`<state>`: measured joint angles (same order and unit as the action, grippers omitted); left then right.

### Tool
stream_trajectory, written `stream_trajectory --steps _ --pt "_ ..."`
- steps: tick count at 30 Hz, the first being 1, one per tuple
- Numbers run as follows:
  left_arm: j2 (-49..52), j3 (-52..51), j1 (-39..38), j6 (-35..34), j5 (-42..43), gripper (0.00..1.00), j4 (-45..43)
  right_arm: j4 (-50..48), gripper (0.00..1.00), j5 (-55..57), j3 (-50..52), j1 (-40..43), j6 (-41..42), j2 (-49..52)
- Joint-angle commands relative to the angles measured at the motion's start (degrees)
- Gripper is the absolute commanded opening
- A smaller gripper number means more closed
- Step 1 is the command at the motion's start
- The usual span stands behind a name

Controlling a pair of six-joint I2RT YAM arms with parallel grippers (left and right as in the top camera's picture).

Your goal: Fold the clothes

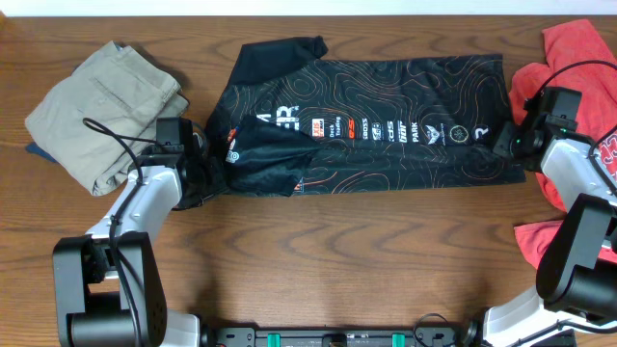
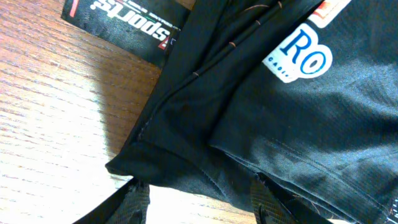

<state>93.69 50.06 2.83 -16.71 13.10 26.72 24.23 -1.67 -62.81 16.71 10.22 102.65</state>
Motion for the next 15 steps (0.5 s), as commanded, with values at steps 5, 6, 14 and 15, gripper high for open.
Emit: stream_trajectory --steps 5,6,14,15 --pt "0.7 -0.4 0.1 0.1 -0.5 0.54 0.3 -0.6 0.47 3.8 1.5 0.5 -0.4 -0.6" --pt "0.7 -0.4 0.1 0.1 -0.5 0.54 0.3 -0.7 0.45 3.8 1.6 0.5 -0.4 -0.6" --pt "0.7 -0.4 0.1 0.1 -0.5 0.54 0.4 -2.1 0.42 3.8 2.9 0.5 0.2 0.6" --pt "0.7 -0.4 0.1 0.1 -0.5 0.54 0.4 -2.2 0.41 3.8 3.0 0.5 0.7 1.1"
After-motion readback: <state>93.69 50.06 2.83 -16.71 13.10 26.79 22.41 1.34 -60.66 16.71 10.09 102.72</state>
